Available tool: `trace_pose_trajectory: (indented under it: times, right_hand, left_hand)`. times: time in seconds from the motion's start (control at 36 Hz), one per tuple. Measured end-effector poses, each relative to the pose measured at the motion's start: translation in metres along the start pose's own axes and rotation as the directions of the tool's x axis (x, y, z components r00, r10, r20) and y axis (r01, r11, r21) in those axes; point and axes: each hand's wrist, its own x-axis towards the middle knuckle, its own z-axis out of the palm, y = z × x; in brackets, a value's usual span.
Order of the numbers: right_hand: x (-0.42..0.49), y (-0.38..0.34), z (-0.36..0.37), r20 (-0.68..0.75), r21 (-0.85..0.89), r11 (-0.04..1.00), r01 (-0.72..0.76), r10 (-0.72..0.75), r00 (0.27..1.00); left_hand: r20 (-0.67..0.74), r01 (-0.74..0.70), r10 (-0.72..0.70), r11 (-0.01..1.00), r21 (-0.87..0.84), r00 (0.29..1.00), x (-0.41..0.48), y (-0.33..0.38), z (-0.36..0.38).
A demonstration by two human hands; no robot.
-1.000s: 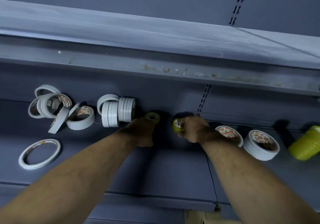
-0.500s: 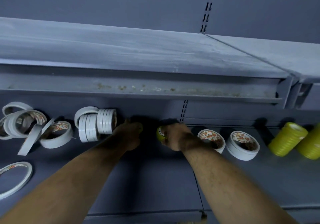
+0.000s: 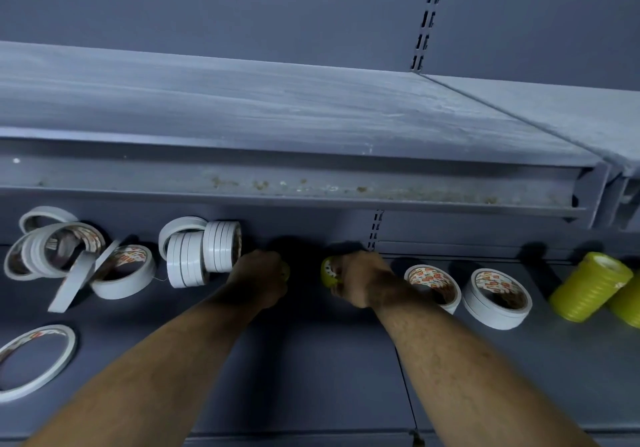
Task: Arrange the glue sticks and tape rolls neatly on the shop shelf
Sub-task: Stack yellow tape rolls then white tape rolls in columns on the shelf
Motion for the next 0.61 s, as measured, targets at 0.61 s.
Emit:
trace_pose_trajectory:
  times: [0.61]
  right_hand:
    - [0.0,0.0,0.0,0.011,0.046,0.999,-0.006,0.006,1.0]
  left_hand:
    - [-0.055,-0.032,0.019,0.965,-0.262,0.998,0.011,-0.02,0.014]
